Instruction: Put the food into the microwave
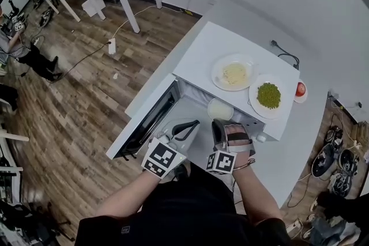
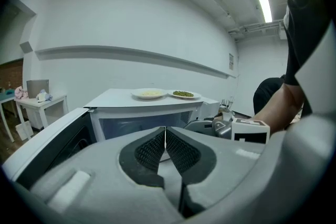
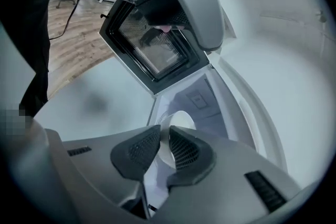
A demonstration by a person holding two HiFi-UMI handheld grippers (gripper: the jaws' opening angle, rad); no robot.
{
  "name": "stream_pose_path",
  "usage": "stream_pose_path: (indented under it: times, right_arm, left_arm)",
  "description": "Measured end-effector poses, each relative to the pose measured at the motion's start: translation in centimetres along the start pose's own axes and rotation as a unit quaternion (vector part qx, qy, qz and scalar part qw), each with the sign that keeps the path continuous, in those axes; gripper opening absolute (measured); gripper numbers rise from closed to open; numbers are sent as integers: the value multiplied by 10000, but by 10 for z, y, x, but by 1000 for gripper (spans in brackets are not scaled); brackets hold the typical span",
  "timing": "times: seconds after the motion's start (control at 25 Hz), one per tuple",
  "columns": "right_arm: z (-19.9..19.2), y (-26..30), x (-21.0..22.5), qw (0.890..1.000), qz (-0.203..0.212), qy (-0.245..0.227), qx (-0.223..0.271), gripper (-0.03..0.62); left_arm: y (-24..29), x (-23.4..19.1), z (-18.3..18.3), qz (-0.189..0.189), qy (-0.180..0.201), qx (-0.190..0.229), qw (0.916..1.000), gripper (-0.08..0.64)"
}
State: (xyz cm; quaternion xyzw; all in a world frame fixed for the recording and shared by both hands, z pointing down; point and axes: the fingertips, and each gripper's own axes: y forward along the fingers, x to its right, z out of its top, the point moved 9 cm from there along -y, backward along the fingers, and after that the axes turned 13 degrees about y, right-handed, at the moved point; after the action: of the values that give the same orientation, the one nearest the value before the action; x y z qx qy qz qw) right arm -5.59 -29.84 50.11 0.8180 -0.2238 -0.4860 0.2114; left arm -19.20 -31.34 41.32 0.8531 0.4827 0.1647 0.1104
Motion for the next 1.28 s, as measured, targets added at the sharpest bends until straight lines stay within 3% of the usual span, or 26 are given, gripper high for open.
stream_pose_path:
  times: [0.36,0.84,0.96,1.28]
  right_arm:
    - [1,51,10,9997,63,160,-189,64]
    - [-13,89,12,9986,122,304,-411,66]
    - [-17,96,17,9983,96,331,-478,66]
    - [-17,110,26,9968,41,627,-496,74]
  left_arm:
    - [31,-19,-14,-163,-133,-104,9997,12]
    - [33,-29,-34,-186,-213,-321,9991,12]
    - [30,-23,-39,-249,-421,-342,9982,11]
    - [7,-23,-41,48,-641,-308,9975,11]
